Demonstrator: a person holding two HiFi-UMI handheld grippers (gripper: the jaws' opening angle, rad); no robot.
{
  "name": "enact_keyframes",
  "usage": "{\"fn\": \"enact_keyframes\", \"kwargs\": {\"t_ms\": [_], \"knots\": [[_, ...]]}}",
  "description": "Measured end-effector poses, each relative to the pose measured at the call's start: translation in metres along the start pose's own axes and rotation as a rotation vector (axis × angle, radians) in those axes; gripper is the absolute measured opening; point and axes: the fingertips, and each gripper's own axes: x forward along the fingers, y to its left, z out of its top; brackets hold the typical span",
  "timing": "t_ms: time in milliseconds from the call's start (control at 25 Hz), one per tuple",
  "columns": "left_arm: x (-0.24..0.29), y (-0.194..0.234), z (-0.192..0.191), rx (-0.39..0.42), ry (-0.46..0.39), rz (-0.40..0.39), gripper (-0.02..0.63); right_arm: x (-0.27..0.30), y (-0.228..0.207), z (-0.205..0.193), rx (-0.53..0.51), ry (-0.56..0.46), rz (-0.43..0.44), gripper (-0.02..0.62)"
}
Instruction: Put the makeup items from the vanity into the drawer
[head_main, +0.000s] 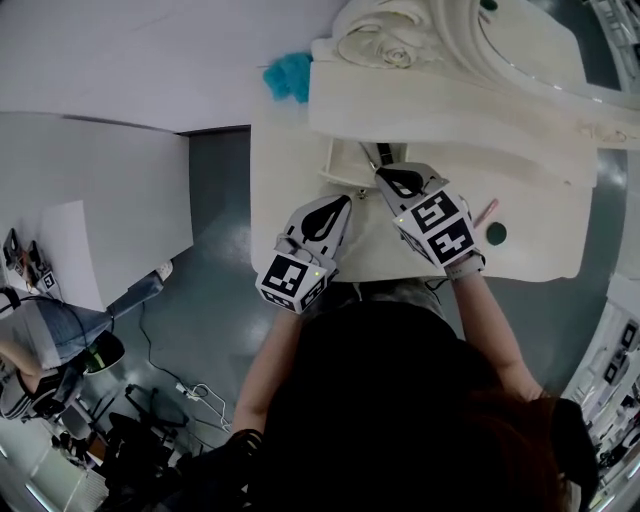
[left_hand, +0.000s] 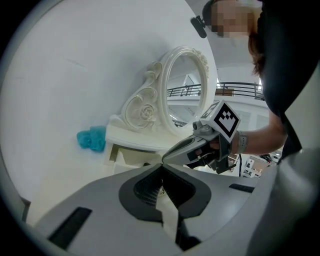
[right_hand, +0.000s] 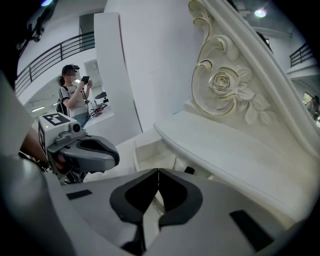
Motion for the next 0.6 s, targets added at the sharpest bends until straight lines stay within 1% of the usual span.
{"fn": "enact_keyframes", "kwargs": {"t_ms": [160, 360, 600], "knots": [[0.011, -0.009, 0.001, 0.02, 0.017, -0.037, 0.014, -0.009, 0.004, -0.008, 0.028, -0.026, 0.012, 0.021], [0.025, -0.025, 0.001, 0.042, 0.04, -0.096, 0.014, -0.022, 0.002, -0.018, 0.072, -0.054, -0.007, 0.021], [0.042, -0.045, 0.0, 0.059, 0.072, -0.168, 0.014, -0.035, 0.008, -0.033, 0.111, -0.049, -0.015, 0.021]]}}
